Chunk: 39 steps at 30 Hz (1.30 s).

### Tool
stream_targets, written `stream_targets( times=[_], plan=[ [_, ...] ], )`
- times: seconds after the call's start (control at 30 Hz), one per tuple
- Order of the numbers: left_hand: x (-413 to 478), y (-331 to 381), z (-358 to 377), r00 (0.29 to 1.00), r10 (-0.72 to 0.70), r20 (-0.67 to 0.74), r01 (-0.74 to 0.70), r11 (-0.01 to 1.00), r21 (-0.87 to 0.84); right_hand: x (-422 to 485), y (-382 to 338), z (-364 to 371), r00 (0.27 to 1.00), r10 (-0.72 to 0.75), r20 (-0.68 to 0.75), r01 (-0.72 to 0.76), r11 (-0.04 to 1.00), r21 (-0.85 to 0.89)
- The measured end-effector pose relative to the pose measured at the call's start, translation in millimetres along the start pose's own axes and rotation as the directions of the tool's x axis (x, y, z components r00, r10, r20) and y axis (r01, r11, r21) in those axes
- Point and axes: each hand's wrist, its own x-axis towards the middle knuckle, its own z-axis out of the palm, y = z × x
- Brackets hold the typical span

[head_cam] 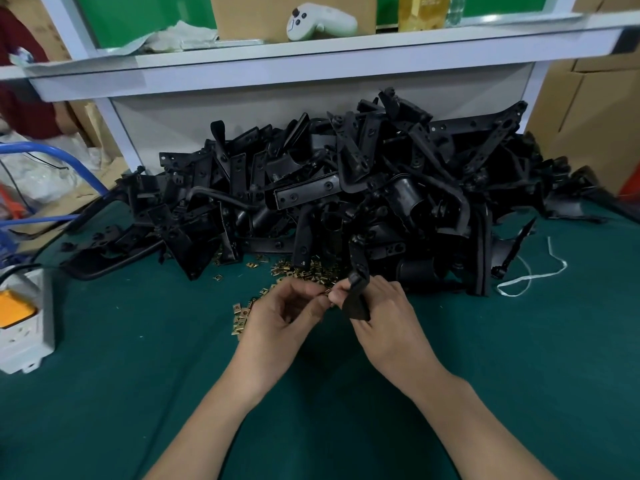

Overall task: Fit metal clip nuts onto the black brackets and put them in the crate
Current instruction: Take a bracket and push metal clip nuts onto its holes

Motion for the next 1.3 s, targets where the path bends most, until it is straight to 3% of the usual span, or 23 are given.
stream_targets(
  times=[0.37,0.8,0.9,1.13,1.3],
  plan=[
    [0.0,2.1,3.2,1.0,0.007,-0.003,-0.007,0.985,-0.172,-1.8,-12.2,-4.9,0.987,-0.033,-0.159,0.052,0.992,0.114],
    [-1.2,-1.3,3.1,0.999,0.041,-0.015,-0.043,0.98,-0.196,-0.1,-17.0,-2.2,0.994,0.022,-0.108,0.002,0.978,0.209],
    [-2.6,-1.6,2.9,0.998,0.063,-0.025,-0.066,0.979,-0.193,0.3,-17.6,-0.6,0.996,0.079,-0.035,-0.064,0.948,0.312],
    [1.5,-3.3,5.9,0.999,-0.041,-0.013,0.033,0.916,-0.399,-2.5,-20.6,-1.7,0.988,0.14,0.062,-0.153,0.911,0.383],
    [-2.5,-0.9,9.2,0.999,0.018,-0.028,-0.026,0.951,-0.307,-2.2,-24.1,-5.8,0.974,0.222,0.038,-0.208,0.823,0.528]
  ],
)
